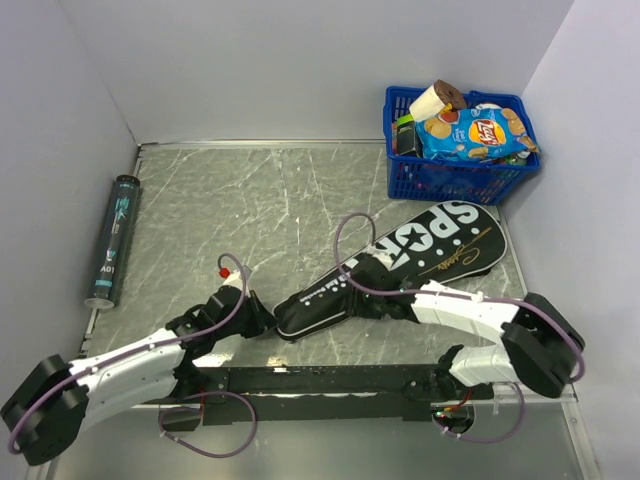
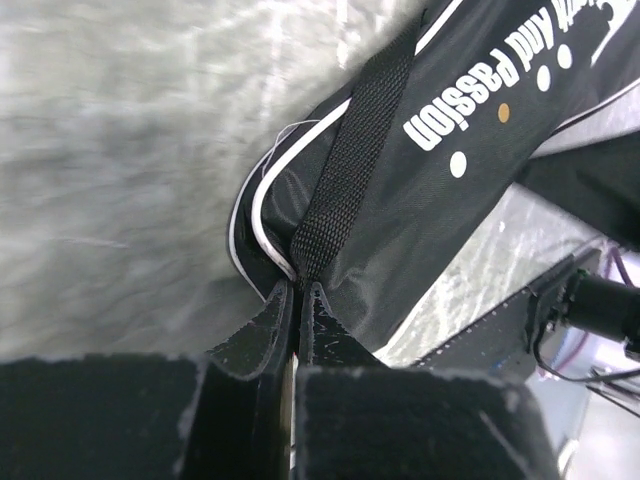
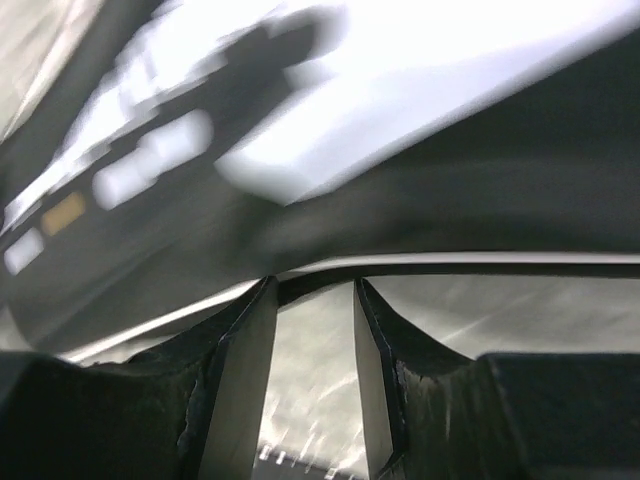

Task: Pack up the badminton gear

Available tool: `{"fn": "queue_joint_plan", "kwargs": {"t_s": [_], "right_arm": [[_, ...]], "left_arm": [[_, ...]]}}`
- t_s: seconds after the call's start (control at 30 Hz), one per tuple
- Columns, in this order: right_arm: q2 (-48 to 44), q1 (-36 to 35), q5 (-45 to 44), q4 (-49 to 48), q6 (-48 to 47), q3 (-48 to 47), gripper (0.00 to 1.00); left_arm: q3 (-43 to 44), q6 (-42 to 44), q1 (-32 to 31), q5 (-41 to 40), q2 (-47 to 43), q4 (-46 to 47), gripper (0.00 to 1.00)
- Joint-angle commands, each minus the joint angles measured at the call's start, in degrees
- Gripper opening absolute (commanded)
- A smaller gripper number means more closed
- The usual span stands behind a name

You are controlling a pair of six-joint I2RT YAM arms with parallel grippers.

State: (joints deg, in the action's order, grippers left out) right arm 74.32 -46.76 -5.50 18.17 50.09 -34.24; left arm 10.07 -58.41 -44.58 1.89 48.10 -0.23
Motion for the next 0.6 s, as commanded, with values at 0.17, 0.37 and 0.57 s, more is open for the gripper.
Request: {"fn": "queue_joint_plan", "kwargs": {"t_s": [0.17,0.37,0.57], "right_arm": [[-3.4,-17.3,-0.56,-5.6,7.65,-0.48,0.45],[2.91,-24.41,-5.66,-8.33,11.52,-3.46,0.45],[11.44,-28.99,-11.1,-9.38,16.62,-8.73,0.45]], "left_arm": [[-0.31,0.32,-2.62,4.97,7.71,8.75,0.01],[0.13,1.63,-2.53,5.32,8.24,8.58,0.01],[0.04,2.25,-2.71,5.58,7.72,8.23,0.01]]}}
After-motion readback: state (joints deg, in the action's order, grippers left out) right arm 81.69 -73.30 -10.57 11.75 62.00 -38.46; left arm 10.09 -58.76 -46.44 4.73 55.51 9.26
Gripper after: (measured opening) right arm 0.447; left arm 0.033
